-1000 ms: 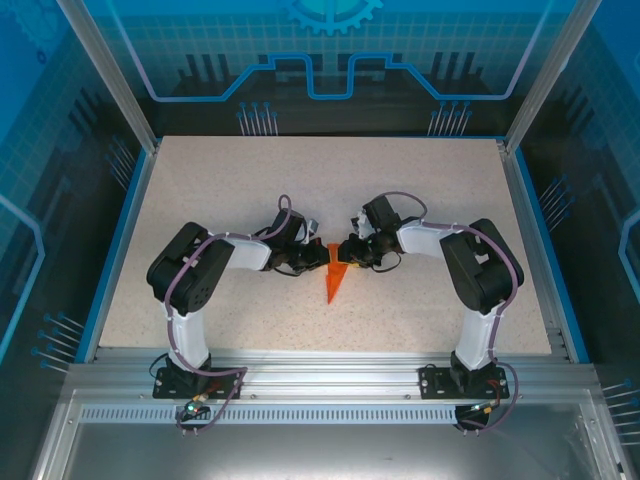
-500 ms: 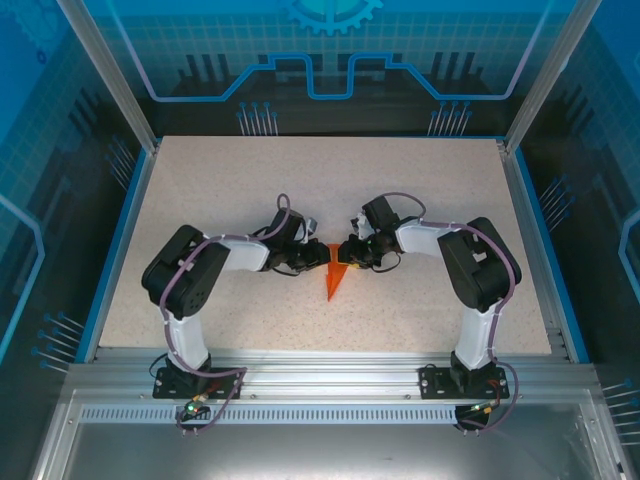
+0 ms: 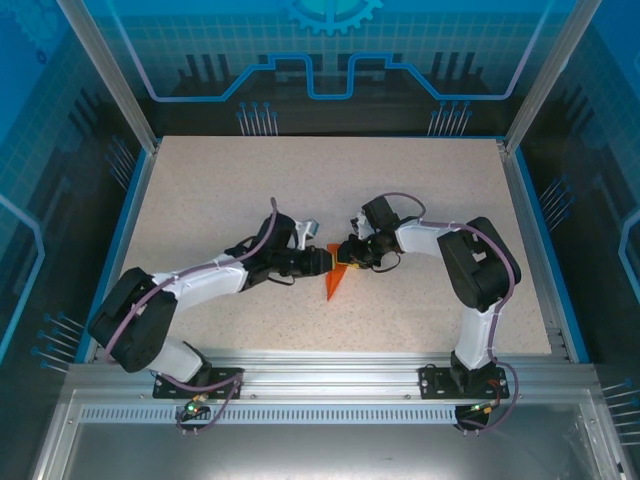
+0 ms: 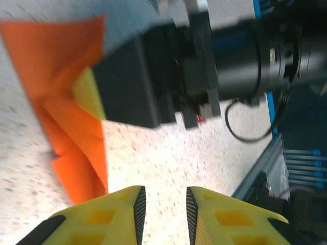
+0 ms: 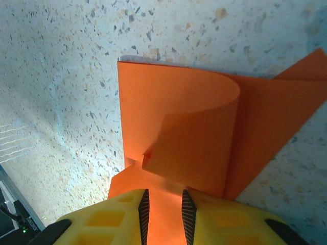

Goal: Fold a paper plane with a square sheet of paper (fold left side to right side)

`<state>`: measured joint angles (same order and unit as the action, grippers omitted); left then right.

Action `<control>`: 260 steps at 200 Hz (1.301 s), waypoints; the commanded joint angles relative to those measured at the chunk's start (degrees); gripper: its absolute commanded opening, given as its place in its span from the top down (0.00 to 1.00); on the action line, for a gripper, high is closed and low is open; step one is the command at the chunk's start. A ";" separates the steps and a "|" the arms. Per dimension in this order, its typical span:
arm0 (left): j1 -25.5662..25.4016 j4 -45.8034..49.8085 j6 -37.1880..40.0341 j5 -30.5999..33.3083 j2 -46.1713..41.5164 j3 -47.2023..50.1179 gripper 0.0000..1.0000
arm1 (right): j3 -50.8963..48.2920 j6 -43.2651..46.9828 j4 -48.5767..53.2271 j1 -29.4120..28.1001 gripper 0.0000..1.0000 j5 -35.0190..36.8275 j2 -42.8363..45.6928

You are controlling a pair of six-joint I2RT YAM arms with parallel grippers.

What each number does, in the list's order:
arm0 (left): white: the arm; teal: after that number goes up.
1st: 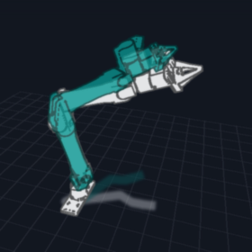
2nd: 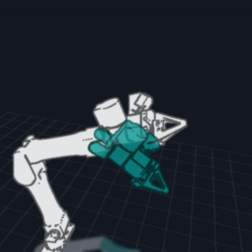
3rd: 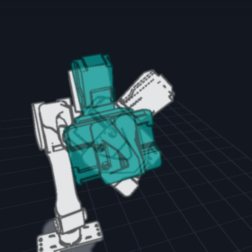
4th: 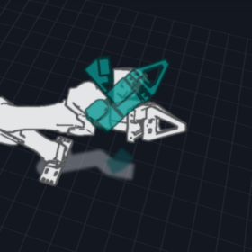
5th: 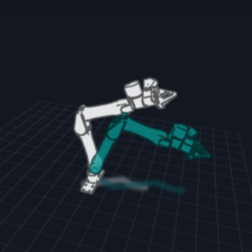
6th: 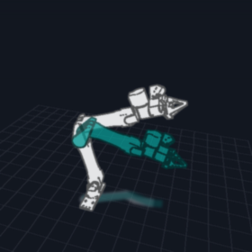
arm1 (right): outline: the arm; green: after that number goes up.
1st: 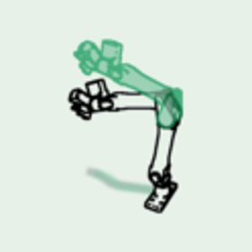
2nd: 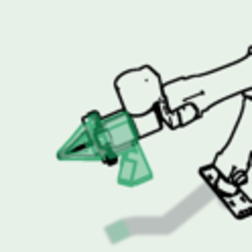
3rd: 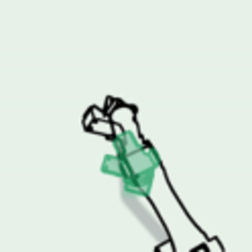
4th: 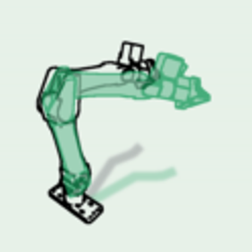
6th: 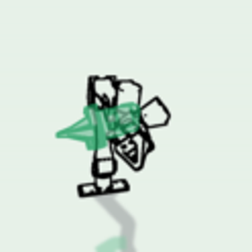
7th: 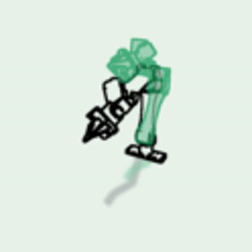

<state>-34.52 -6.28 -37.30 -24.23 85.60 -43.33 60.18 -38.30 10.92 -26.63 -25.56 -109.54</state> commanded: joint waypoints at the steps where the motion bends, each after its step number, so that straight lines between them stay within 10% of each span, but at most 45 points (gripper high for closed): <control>1: -1.01 -1.08 0.85 -3.04 3.44 0.05 0.70 | -0.73 0.95 3.06 -0.75 0.72 1.84 -3.27; 260: -4.70 3.78 3.00 -4.56 16.98 -0.19 0.75 | 0.22 1.92 5.50 -0.46 0.72 3.32 -3.54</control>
<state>-38.02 -7.09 -36.82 -28.34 101.54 -45.41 60.88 -37.41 11.99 -26.63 -25.65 -109.86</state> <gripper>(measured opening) 0.251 0.280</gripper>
